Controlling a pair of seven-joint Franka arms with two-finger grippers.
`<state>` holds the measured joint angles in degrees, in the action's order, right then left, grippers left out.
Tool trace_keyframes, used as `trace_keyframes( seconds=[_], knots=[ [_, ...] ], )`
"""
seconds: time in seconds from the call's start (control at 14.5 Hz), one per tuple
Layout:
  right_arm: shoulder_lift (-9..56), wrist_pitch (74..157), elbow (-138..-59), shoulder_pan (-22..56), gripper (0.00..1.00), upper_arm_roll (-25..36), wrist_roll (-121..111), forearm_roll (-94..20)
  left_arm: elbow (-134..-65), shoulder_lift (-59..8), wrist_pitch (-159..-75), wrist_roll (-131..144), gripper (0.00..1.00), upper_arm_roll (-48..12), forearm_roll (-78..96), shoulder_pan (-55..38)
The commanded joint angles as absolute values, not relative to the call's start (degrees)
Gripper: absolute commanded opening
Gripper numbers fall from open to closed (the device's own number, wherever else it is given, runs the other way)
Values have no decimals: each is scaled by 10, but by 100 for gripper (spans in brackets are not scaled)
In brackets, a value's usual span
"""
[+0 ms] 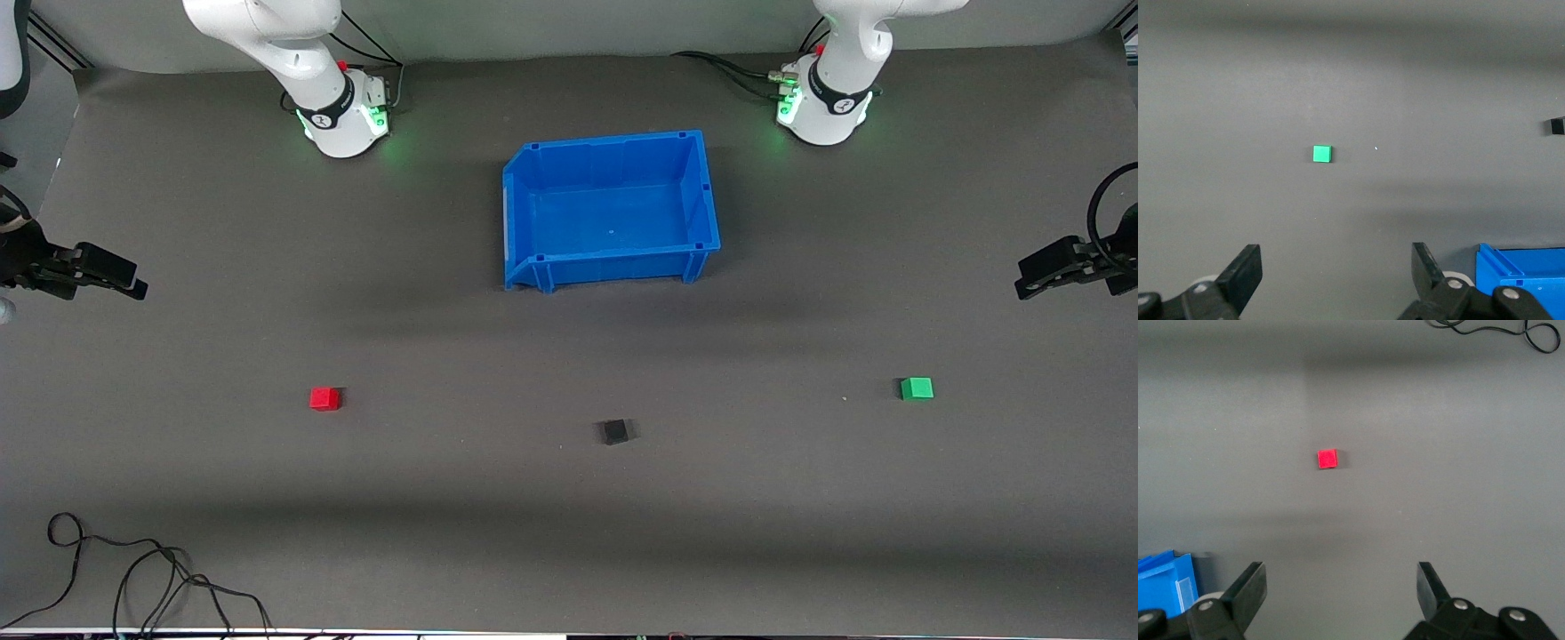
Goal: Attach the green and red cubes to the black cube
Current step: 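Raise both grippers from rest and start reaching toward the cubes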
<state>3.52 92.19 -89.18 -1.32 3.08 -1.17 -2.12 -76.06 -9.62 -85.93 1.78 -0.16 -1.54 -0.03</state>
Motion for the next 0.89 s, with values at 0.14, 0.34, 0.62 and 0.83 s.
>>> trace_keyframes(
  seconds=[0.14, 0.34, 0.62, 0.83],
  knots=[
    [45, 933, -884, -13, 100, 28, -20, -12, -762, -91, -853, 12, 100, 1, -25, -3],
    [44, 933, -884, -12, 100, 28, -19, -12, -766, -92, -858, 23, 100, 1, -25, 0],
    [43, 932, -883, -16, 100, 29, -18, -15, -797, -110, -884, 41, 100, 4, -25, 4],
    [47, 933, -875, -18, 100, 29, 45, -26, -886, -108, -958, 48, 100, 4, -16, 51]
  ],
)
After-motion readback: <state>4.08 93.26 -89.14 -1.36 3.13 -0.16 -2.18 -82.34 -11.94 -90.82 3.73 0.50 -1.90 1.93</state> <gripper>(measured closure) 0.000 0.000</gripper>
